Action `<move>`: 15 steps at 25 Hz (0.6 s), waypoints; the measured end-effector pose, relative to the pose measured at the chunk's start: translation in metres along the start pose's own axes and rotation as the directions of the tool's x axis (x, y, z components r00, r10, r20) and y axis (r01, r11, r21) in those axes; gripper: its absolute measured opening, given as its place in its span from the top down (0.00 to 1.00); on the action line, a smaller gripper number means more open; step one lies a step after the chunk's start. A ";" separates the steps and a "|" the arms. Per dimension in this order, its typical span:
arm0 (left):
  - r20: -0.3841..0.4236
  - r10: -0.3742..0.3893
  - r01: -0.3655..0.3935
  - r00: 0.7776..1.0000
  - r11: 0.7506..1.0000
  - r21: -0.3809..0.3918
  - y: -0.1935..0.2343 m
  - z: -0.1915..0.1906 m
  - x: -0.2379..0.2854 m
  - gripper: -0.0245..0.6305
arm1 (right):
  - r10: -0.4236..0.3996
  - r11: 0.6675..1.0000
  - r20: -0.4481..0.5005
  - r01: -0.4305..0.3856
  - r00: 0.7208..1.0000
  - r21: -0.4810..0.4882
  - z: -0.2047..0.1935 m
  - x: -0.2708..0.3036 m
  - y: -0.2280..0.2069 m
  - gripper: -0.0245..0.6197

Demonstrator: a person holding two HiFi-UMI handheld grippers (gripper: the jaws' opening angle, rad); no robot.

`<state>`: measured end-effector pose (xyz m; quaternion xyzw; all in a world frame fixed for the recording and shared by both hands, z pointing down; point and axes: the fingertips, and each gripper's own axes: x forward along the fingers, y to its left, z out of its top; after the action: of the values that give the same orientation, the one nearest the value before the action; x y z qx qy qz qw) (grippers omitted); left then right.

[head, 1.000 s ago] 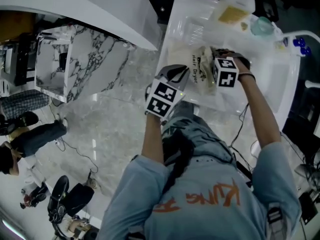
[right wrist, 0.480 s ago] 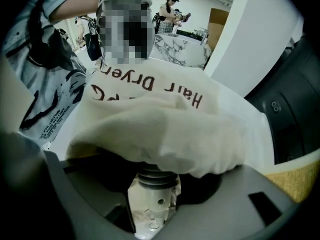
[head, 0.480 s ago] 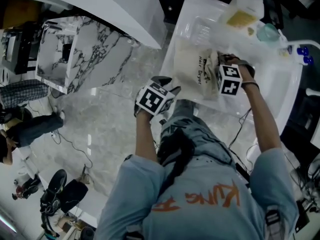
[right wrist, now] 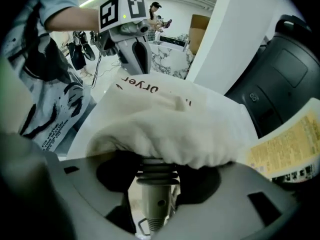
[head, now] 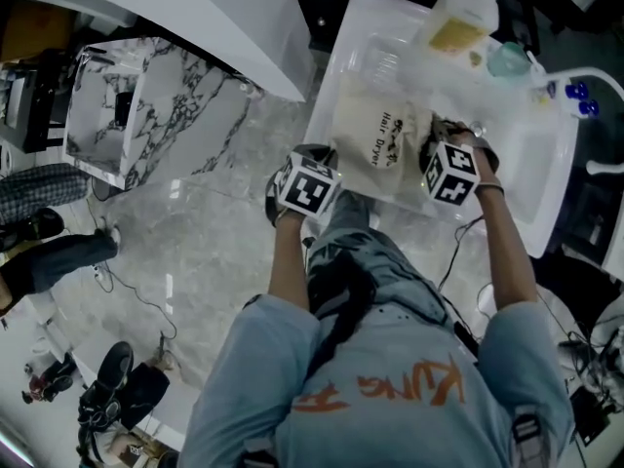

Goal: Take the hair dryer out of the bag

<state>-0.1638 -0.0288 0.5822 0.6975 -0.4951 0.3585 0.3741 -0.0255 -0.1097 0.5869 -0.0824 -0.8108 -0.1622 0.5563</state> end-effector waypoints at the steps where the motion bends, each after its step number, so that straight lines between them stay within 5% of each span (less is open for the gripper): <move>1: 0.007 0.018 -0.018 1.000 1.000 0.000 0.004 0.001 -0.002 0.94 | -0.011 1.000 0.008 0.011 1.000 0.019 -0.002 -0.005 0.001 0.61; 15: 0.147 0.220 -0.220 0.964 0.975 -0.016 0.033 0.046 -0.018 0.95 | -0.177 0.958 0.011 0.170 0.984 0.231 -0.058 -0.081 0.031 0.61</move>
<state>-0.1935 -0.0688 0.5511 0.6629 -0.5959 0.3451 0.2939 0.0646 -0.0972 0.5361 0.0512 -0.8368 -0.1146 0.5330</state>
